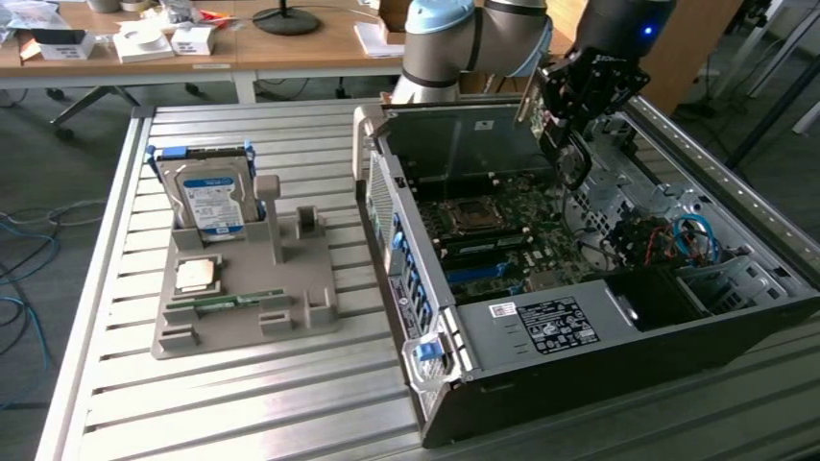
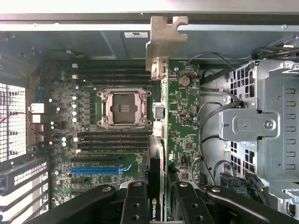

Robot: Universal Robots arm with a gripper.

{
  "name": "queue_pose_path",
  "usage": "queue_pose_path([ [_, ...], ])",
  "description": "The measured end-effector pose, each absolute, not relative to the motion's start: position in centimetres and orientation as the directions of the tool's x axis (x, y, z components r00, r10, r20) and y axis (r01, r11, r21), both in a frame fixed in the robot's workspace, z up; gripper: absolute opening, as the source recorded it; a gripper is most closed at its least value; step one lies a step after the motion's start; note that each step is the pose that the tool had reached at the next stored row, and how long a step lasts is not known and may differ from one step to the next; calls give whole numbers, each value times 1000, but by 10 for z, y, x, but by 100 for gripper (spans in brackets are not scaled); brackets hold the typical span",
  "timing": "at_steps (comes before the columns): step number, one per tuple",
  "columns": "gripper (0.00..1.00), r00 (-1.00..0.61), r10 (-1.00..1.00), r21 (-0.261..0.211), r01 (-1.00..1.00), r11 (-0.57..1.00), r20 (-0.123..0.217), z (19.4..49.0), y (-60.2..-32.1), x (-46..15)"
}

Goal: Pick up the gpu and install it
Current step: 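Pick up the gpu and move the gpu toward the slot, then insert the gpu into the slot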

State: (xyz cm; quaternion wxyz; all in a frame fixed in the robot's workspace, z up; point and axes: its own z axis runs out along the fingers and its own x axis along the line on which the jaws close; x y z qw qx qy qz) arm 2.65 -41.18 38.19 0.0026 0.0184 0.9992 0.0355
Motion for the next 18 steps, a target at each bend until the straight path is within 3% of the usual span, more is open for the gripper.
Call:
queue_pose_path([
  [18,26,-999,37,71,37,997,-4,381,-412,32],
])
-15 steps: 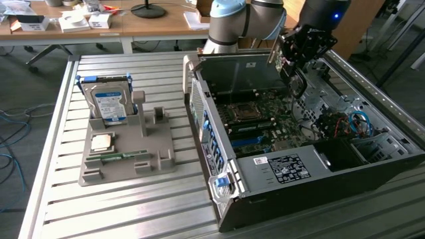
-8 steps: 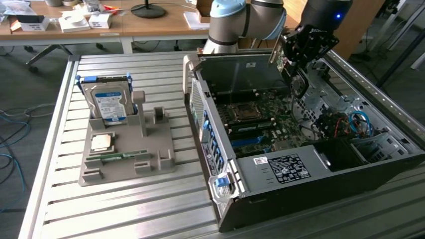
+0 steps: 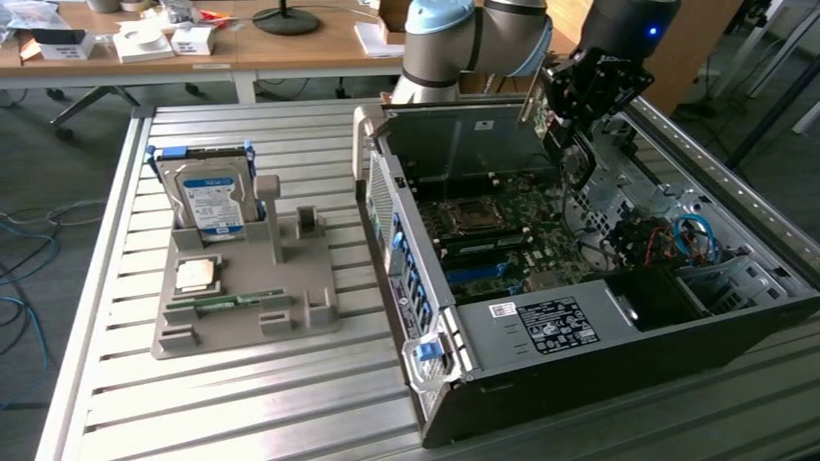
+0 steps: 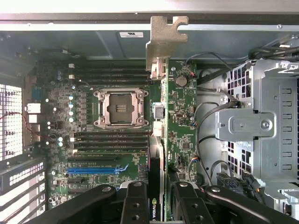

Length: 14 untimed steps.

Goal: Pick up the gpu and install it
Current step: 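Insert the gpu into the slot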

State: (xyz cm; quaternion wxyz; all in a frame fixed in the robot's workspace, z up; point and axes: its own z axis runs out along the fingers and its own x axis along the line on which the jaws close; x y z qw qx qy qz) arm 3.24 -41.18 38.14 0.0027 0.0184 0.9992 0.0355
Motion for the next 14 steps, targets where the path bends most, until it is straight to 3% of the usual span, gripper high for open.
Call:
queue_pose_path([
  [14,26,-996,-87,71,-87,994,-4,381,-412,32],
])
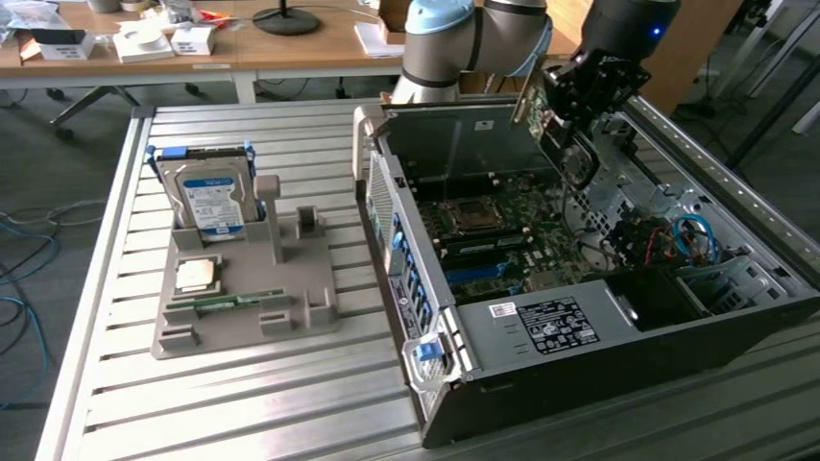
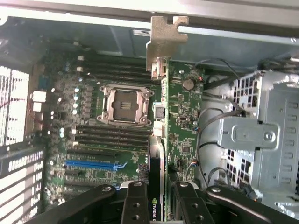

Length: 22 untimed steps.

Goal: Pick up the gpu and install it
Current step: 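Insert the gpu into the slot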

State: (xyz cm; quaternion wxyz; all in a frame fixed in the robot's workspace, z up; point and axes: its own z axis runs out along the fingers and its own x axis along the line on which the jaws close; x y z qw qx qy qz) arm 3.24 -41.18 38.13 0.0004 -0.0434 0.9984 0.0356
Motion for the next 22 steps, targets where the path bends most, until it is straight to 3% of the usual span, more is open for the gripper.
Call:
queue_pose_path([
  [22,26,-883,-469,69,-468,881,-3,381,-412,32],
])
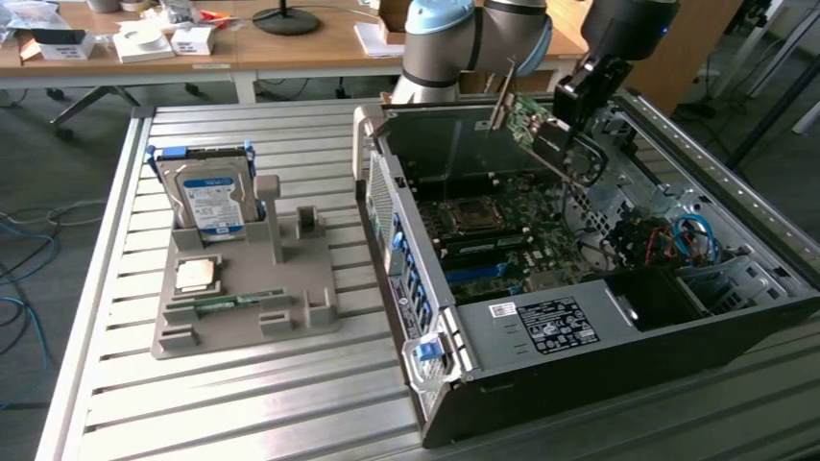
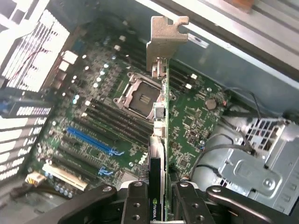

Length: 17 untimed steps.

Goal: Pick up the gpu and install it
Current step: 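Insert the gpu into the slot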

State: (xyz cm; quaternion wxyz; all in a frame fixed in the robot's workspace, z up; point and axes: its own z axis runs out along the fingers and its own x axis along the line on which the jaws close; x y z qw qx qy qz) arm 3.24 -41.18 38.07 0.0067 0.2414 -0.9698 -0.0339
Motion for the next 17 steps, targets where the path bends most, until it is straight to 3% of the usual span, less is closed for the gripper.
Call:
queue_pose_path([
  [17,26,-713,-701,64,-700,712,1,380,-412,32],
])
